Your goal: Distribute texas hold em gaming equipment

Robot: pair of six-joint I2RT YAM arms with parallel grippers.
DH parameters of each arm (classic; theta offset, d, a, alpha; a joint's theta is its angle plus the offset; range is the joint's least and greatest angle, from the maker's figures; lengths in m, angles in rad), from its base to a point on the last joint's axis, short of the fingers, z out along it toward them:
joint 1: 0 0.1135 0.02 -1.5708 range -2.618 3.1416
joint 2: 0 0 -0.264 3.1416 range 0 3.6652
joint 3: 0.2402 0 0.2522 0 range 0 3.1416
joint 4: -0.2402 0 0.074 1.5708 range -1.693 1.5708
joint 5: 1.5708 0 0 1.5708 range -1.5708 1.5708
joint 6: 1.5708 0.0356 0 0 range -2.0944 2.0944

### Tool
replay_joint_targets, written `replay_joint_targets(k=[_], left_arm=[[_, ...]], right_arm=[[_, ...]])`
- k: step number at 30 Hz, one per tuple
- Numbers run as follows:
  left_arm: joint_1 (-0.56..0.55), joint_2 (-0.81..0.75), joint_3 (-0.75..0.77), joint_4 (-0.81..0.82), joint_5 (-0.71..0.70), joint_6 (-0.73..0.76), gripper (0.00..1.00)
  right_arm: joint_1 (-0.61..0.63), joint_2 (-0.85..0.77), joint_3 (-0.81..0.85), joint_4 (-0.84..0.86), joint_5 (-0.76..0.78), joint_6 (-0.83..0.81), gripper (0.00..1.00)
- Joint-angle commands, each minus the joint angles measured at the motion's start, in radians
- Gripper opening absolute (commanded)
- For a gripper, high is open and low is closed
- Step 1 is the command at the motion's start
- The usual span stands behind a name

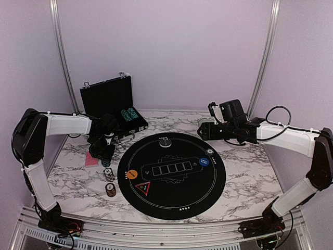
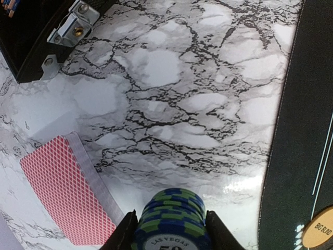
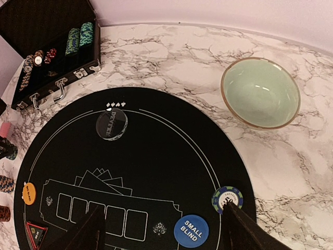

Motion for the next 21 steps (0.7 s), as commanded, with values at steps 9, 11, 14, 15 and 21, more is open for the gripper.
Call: replay_joint_targets(k=[9, 11, 14, 15, 21], left_arm=[[-0.008, -0.032, 0.047, -0.051, -0.006, 0.014, 0.35], [-0.013, -0.030, 0.054, -0.055, -0.006, 0.014, 0.35], [-0.020, -0.025, 0.065, -0.061, -0.005, 0.014, 0.35], [-0.022, -0.023, 0.068, -0.063, -0.005, 0.014, 0.35], [-0.042, -0.007, 0.104, -0.081, -0.005, 0.014, 0.35]], right_arm=[[0.011, 0.005, 0.030, 0.000, 0.010, 0.010, 0.74], [0.010, 0.005, 0.029, 0.000, 0.009, 0.009, 0.74], [0.011, 0.005, 0.030, 0.002, 0.009, 0.008, 0.74], [0.011, 0.005, 0.030, 0.002, 0.009, 0.007, 0.74], [0.011, 0.005, 0.027, 0.000, 0.009, 0.005, 0.74]])
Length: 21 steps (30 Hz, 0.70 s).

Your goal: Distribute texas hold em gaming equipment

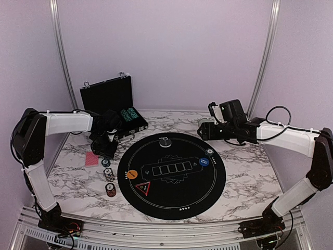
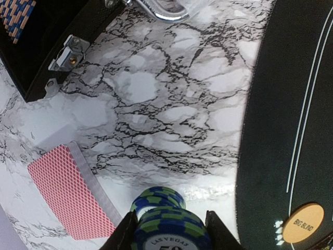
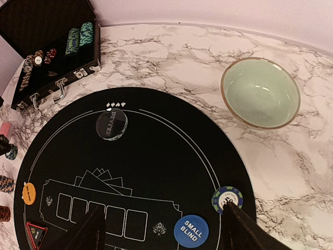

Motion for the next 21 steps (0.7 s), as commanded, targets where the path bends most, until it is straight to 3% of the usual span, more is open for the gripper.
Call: replay_joint_targets(k=[1, 21], left_arm=[[-0.019, -0.004, 0.047, -0.042, -0.005, 0.009, 0.35], [-0.129, 0.054, 0.085, -0.052, 0.027, -0.023, 0.35]], right_arm=[[0.010, 0.005, 0.025, 0.001, 0.009, 0.005, 0.74], [0.011, 0.006, 0.004, 0.019, 0.008, 0.008, 0.74]])
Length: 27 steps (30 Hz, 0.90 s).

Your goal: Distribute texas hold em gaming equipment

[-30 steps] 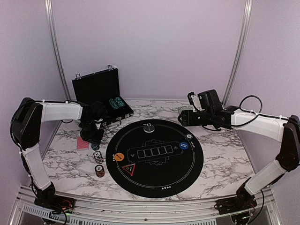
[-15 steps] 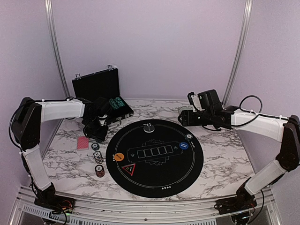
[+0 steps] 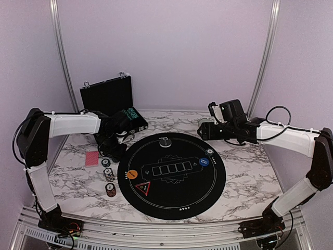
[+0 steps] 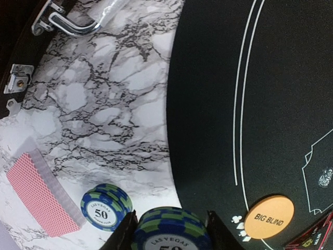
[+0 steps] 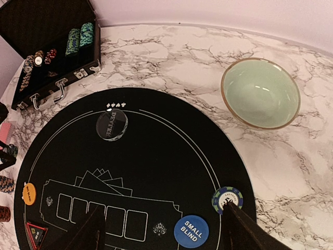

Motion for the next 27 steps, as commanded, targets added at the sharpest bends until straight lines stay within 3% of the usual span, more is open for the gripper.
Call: replay_joint_targets(k=[1, 27], left_arm=[[-0.024, 0.030, 0.031, -0.028, 0.009, -0.015, 0.35], [-0.069, 0.057, -0.066, 0.081, 0.015, -0.073, 0.35]], right_arm=[[0.010, 0.008, 0.004, 0.018, 0.007, 0.009, 0.74], [0.011, 0.006, 0.007, 0.011, -0.001, 0.013, 0.74]])
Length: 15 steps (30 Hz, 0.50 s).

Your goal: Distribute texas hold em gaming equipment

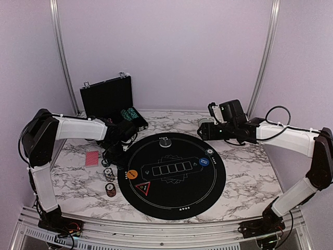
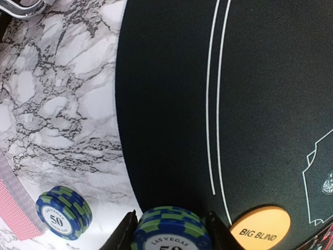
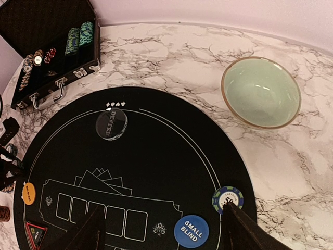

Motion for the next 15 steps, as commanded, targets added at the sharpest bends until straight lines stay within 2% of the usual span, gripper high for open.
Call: replay_joint_targets(k=[1, 15], left_arm=[[-0.012, 0.006, -0.022, 0.024, -0.006, -0.014, 0.35], [-0.039, -0.012, -0.062, 0.033, -0.008, -0.029, 0.35]], right_arm=[[0.011, 0.003, 0.007, 0.011, -0.002, 0.012, 0.74], [0.010, 0.000, 0.007, 0.009, -0.008, 0.018, 0.74]])
